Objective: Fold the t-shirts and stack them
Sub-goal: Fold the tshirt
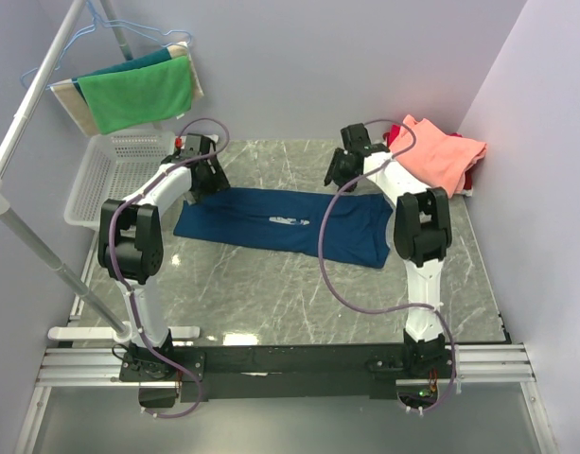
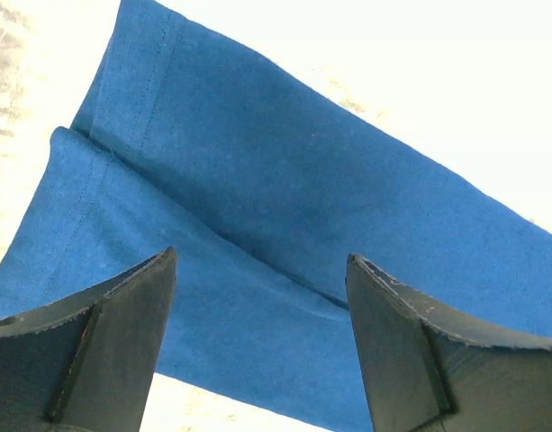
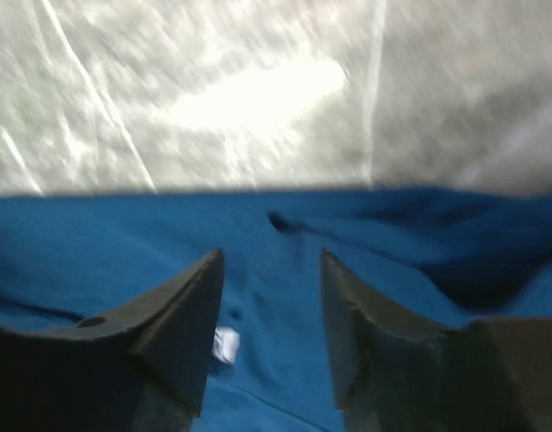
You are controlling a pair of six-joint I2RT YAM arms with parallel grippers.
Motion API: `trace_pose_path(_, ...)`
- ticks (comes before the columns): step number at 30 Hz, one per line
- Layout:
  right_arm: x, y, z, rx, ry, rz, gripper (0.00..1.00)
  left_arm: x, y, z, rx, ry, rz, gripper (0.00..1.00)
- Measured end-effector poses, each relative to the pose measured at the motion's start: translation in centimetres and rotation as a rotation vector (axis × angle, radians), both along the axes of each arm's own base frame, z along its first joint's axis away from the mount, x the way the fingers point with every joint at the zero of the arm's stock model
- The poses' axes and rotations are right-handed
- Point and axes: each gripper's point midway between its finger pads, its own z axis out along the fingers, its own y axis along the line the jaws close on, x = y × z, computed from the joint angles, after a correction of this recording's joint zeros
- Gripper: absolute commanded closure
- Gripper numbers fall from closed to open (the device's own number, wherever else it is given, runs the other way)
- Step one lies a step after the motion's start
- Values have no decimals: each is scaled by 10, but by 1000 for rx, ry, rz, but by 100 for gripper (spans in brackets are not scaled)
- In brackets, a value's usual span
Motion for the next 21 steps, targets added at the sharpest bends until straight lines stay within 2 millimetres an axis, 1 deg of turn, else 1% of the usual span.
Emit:
trace_pose_path(3,-16,-7,-1,-13,9,7,43,1,-1,1,-1,-3,-1,19)
trace_pose_path(5,-24,-10,4,-18,9,8,44,1,-1,2,-1,-5,-2,19)
trace_pose_path(7,-30,-11,14,-14,-1,11,46,2,-2,2,-1,-7,-4,19)
trace_pose_path(10,-42,-9,26,-6,-15,29,46,1,-4,2,-1,-7,-7,19)
trace_pose_path(12,-54,-7,30,-9,-9,45,47,1,-5,2,1,-7,-9,18)
trace_pose_path(13,-59,-3,32,-13,-7,59,47,1,-5,2,2,-8,-10,18)
trace_pose_path(14,-63,5,32,-18,-6,79,47,1,-6,2,3,-7,-11,18)
trace_pose_path(16,-74,27,30,-30,5,135,47,1,-6,1,7,-4,-10,18)
trace_pose_path(20,-94,83,29,-43,12,269,47,7,-5,-5,20,19,-4,19)
trace_pose_path(21,-98,96,30,-41,9,299,47,10,-5,-12,24,32,-4,19)
